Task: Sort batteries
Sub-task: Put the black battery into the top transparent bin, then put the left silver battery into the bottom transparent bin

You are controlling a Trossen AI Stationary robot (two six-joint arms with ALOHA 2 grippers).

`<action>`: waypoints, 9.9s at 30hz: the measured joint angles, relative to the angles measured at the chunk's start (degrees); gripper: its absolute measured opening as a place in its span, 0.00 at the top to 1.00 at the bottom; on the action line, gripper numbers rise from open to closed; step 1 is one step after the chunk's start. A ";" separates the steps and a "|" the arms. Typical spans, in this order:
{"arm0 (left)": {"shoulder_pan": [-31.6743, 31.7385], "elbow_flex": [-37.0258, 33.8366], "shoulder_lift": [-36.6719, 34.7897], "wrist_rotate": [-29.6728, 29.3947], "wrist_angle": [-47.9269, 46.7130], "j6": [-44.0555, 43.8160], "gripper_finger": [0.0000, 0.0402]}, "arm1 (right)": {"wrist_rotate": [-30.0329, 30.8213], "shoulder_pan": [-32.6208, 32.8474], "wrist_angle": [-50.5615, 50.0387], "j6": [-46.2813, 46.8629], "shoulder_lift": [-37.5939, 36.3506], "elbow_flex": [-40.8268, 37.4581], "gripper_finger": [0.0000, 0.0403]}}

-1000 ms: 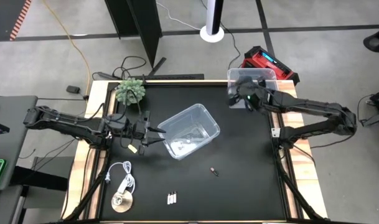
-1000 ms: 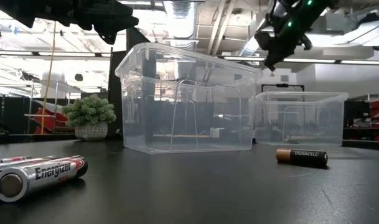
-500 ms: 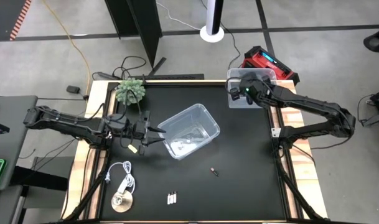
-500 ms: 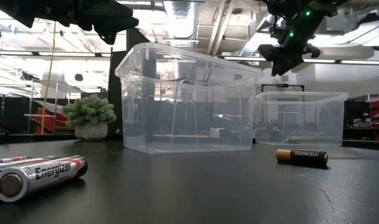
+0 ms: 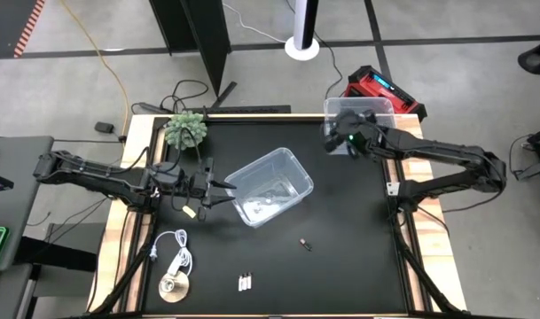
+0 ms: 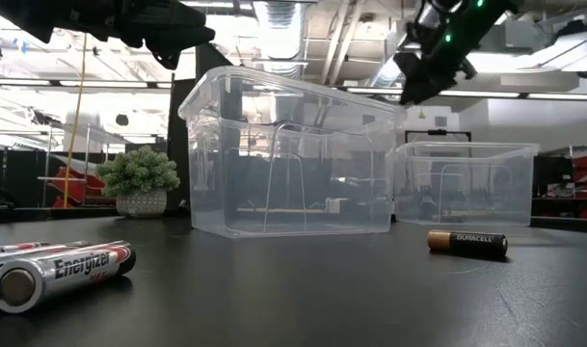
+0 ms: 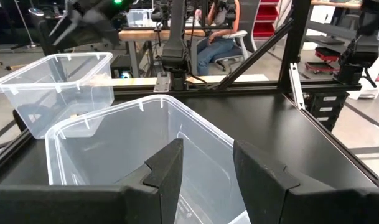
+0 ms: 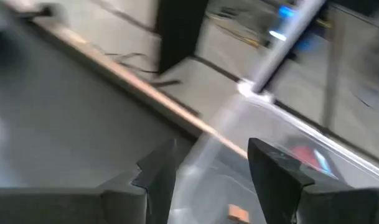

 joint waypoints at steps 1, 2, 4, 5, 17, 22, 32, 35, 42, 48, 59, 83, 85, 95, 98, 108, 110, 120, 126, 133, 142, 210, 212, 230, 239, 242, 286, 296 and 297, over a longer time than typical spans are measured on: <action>0.00 0.00 0.00 0.00 -0.01 -0.13 0.66 | -1.46 1.77 0.62 -1.27 -0.01 0.00 0.48; 0.00 0.00 0.01 0.00 0.00 -0.31 0.66 | -3.21 3.63 0.83 -2.31 -0.01 0.00 0.49; 0.00 0.00 0.01 -0.14 -0.01 -0.40 0.66 | -6.64 7.64 0.80 -2.96 0.05 0.00 0.49; 0.00 0.00 0.00 -0.34 -0.01 -0.40 0.66 | -8.07 9.65 0.82 -2.70 0.15 0.00 0.50; 0.00 0.00 0.01 -0.92 -0.17 -0.42 0.66 | -10.05 34.85 1.04 8.06 6.36 0.00 0.51; 0.00 0.00 0.00 -1.36 -0.18 -0.42 0.66 | -11.40 41.79 1.48 16.24 13.12 0.00 0.51; 0.00 0.00 0.02 -2.40 -0.32 -0.51 0.66 | -16.30 47.17 6.97 30.84 26.51 0.00 0.46; 0.00 0.00 0.00 -2.40 -0.37 -0.57 0.66 | -17.71 47.76 7.80 32.96 29.20 0.00 0.46; 0.00 0.00 0.00 -2.40 -0.51 -0.66 0.66 | -19.06 47.71 8.94 35.77 33.61 0.00 0.46; 0.01 0.00 0.00 -2.40 -0.53 -0.64 0.66 | -20.92 47.71 10.09 36.05 36.88 0.00 0.46; 0.01 0.00 0.00 -2.40 -0.93 -0.44 0.66 | -20.48 47.60 8.75 36.14 39.09 0.22 0.62; 0.01 0.00 0.00 -2.40 -0.88 -0.25 0.66 | -20.52 47.63 8.65 35.02 39.20 0.07 0.94; 0.00 0.00 0.00 -2.40 -0.88 -0.25 0.66 | -20.46 47.63 8.69 34.87 39.08 0.04 0.94; 0.00 -0.01 0.00 -2.42 -0.86 -0.26 0.66 | -19.55 47.67 8.98 29.59 34.20 -0.23 0.94; 0.02 -0.02 0.00 -2.43 -0.86 -0.30 0.66 | -18.47 47.67 9.21 27.68 32.99 -0.22 0.94; 0.02 -0.01 0.00 -2.43 -0.86 -0.40 0.66 | -17.88 47.67 14.08 14.91 25.31 -0.17 0.94; 0.00 -0.02 0.00 -2.43 -0.86 -0.42 0.66 | -17.85 47.67 15.54 11.42 23.02 -0.09 0.94; 0.01 -0.02 0.00 -2.43 -0.91 -0.40 0.66 | -22.01 48.30 20.89 -0.68 15.00 0.00 0.94; -0.07 -0.02 0.00 -2.42 -1.40 -0.95 0.66 | -17.43 48.30 20.09 -3.03 13.06 0.00 0.94; -1.03 -0.02 0.02 -2.40 -1.38 -0.92 0.66 | 1.33 45.99 16.11 -4.53 7.77 0.00 0.94; -1.01 -0.02 0.02 -2.40 -1.25 -1.25 0.66 | 20.94 37.19 5.94 0.78 2.55 0.00 0.94; -6.40 -0.02 1.65 -0.02 -2.43 3.10 0.66 | 12.92 0.56 10.82 -6.78 5.51 -0.02 0.51; -8.35 -0.02 2.75 0.96 -1.50 4.68 0.66 | 12.91 2.77 11.73 -8.04 4.21 -0.02 0.51; -24.83 3.77 20.30 0.51 0.14 0.64 0.37 | 12.88 17.10 11.68 -9.91 0.12 -0.02 0.51; -33.16 13.53 33.16 -6.43 -7.55 2.75 0.41 | 12.85 19.67 11.51 -9.46 0.17 -0.02 0.52; -34.69 17.49 37.61 -7.18 -10.81 3.51 0.44 | 12.85 20.04 11.48 -8.92 0.17 -0.02 0.52; -36.30 34.62 57.08 -7.81 -29.23 17.77 0.59 | 12.85 23.67 11.29 -6.35 0.21 -0.02 0.51; -35.98 34.21 57.11 -8.85 -28.29 15.56 0.60 | 12.85 23.67 10.57 -5.70 0.21 -0.02 0.51; -35.88 34.16 57.11 -8.81 -28.23 14.76 0.60 | 12.85 23.69 10.37 -5.39 0.21 -0.02 0.51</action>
